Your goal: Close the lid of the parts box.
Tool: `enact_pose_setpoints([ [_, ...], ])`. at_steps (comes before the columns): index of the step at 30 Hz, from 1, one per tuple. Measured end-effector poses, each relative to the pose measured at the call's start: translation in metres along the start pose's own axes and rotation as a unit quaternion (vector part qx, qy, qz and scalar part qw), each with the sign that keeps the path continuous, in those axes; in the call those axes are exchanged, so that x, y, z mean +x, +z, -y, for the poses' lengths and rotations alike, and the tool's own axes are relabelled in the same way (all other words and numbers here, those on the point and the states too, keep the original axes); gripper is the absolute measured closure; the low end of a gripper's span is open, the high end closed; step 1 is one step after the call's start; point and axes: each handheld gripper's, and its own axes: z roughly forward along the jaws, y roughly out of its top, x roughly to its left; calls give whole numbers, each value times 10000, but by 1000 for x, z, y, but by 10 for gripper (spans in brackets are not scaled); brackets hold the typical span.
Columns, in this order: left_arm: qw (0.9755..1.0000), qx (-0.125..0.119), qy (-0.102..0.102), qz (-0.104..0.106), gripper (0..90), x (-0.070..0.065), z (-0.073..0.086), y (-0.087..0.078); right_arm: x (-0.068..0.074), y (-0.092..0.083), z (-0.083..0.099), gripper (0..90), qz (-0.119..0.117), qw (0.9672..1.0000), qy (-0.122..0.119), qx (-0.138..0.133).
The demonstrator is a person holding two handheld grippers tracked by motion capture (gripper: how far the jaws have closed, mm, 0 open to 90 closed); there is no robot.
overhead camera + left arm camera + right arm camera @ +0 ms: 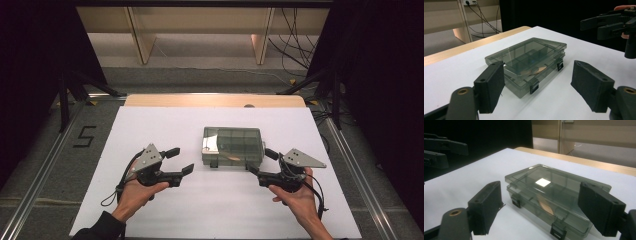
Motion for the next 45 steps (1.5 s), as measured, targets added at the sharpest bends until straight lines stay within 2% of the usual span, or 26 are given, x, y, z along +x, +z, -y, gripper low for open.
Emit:
enact_pose_setpoints([
  [3, 10000, -16, 3, -21, 250, 0, 2, -3, 2, -2, 0, 196, -9, 10000, -39, 85],
  [7, 10000, -40, 4, -58, 248, 2, 4, -6, 4, -3, 3, 193, -84, 10000, -52, 6],
  [9, 10000, -34, 34, -77, 247, 2, 6, -7, 6, -4, 3, 192, -48, 9999, -79, 61],
  [10, 9999, -27, -24, -94, 246, 1, 7, -8, 7, -5, 3, 192, -99, 9999, -39, 99],
  [13, 10000, -21, 50, -64, 245, 0, 8, -9, 8, -4, 4, 192, -114, 9999, -49, -43],
  [17, 10000, -50, 19, -2, 240, -4, 10, -10, 10, -5, 6, 191, -123, 9999, -69, 7],
  [18, 10000, -38, 23, -5, 239, -5, 10, -11, 10, -6, 6, 191, -93, 9999, -86, 106],
  [25, 9999, -102, 31, 26, 230, -8, 12, -15, 12, -7, 11, 189, -133, 9999, -78, 49],
  [28, 10000, -89, 32, 11, 229, -10, 12, -17, 13, -9, 12, 188, -131, 9998, -103, 104],
  [29, 9999, -139, 14, 61, 229, -10, 13, -17, 13, -8, 13, 187, -150, 9999, -54, 27],
  [30, 10000, -85, 35, 20, 228, -10, 12, -18, 13, -10, 13, 187, -135, 9998, -76, 126],
  [35, 9999, -132, 59, 79, 224, -13, 14, -19, 15, -13, 15, 182, -141, 9998, -36, 169],
  [40, 10000, -94, 13, 16, 219, -15, 15, -23, 17, -15, 17, 178, -134, 9999, -10, 100],
  [41, 9999, -89, 62, 26, 216, -15, 15, -24, 17, -17, 17, 176, -92, 9998, -81, 153],
  [43, 9999, -98, 55, 8, 213, -15, 16, -25, 17, -18, 17, 175, -91, 9998, -50, 162],
  [45, 9999, -127, -17, 6, 203, -16, 17, -26, 17, -19, 18, 174, -113, 9998, -55, 162],
])
